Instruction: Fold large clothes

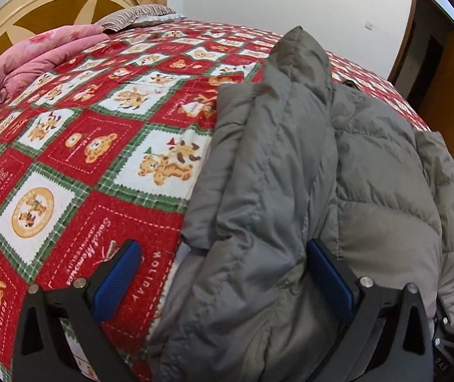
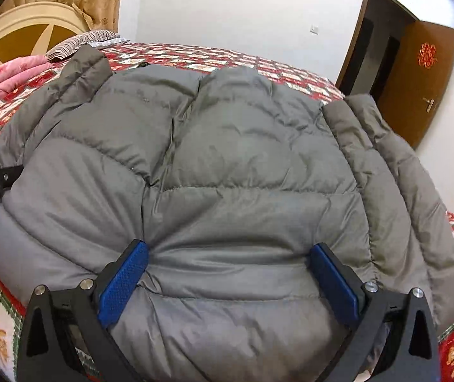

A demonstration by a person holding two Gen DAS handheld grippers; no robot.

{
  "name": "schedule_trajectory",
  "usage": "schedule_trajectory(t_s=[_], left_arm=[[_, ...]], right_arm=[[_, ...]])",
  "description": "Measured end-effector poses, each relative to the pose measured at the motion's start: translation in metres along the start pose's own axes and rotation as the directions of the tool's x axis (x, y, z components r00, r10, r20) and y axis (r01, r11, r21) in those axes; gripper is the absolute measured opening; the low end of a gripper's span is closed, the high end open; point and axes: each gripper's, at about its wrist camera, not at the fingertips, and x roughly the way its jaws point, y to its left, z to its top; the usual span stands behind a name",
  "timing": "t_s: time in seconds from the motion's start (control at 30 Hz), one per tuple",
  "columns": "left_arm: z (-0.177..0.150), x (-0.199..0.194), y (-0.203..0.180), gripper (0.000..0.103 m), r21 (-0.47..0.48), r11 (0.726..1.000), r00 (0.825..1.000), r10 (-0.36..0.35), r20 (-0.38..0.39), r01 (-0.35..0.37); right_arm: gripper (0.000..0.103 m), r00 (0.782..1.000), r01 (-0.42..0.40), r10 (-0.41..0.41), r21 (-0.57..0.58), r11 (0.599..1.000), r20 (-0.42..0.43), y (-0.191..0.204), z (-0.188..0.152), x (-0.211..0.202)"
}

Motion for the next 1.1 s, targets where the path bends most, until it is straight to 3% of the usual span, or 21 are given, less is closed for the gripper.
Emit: schedule_trajectory(t_s=[0.1,0.17,0.3,0.37,0.5,0.53,0.8,0.9,1.0,1.1], left_arm=[[-0.001,-0.001,-0.001,0.103,0.005,1.0,1.0,-0.007,0.007,0.007],[-0.002,-0.002,-0.003,0.095,0.013,0.999,0.999,-0.029,0.013,0.029],[-0.006,-0.009,-0.009,0.063,0.046,0.993,0.993,-0.112,0.027,0.111],[-0.008,-0.012,-0.011,0.052,0.042,0.99,0.99,-0.139,0.037,0.137],[-0.009,-0.016,-0.013,0.017,0.06,0.974,0.974,-0.223,0.043,0.22],[-0.009,-0.018,-0.013,0.014,0.064,0.973,0.973,-0.226,0.049,0.223],[-0.004,-0.044,0.007,0.01,0.069,0.97,0.964,-0.238,0.117,0.231],[0.001,-0.056,0.023,0.009,0.061,0.975,0.964,-0.221,0.147,0.214],[0.006,-0.054,0.039,0.009,0.05,0.974,0.964,-0.225,0.144,0.22],[0.007,-0.049,0.039,0.017,0.081,0.975,0.966,-0.218,0.141,0.208]], right_arm=[[0.101,1.0,-0.001,0.001,0.007,1.0,0.011,0.0,-0.002,0.001],[0.101,1.0,0.004,-0.004,0.008,1.0,0.019,0.001,-0.003,0.0],[0.101,0.999,0.007,-0.008,0.013,1.0,0.033,0.0,-0.01,-0.003],[0.101,0.999,0.01,-0.01,0.014,1.0,0.038,0.0,-0.012,-0.005],[0.101,0.999,0.011,-0.012,0.021,1.0,0.035,0.003,-0.014,-0.006],[0.101,0.999,0.015,-0.016,0.02,1.0,0.035,0.004,-0.014,-0.007],[0.101,0.998,0.058,-0.057,-0.009,0.998,0.03,0.024,-0.012,-0.014],[0.101,0.999,0.032,-0.031,-0.035,0.999,0.03,0.044,-0.01,-0.016],[0.101,0.998,0.047,-0.045,-0.052,0.998,0.034,0.059,-0.009,-0.017],[0.101,0.997,0.06,-0.058,-0.053,0.997,0.047,0.06,-0.013,-0.019]])
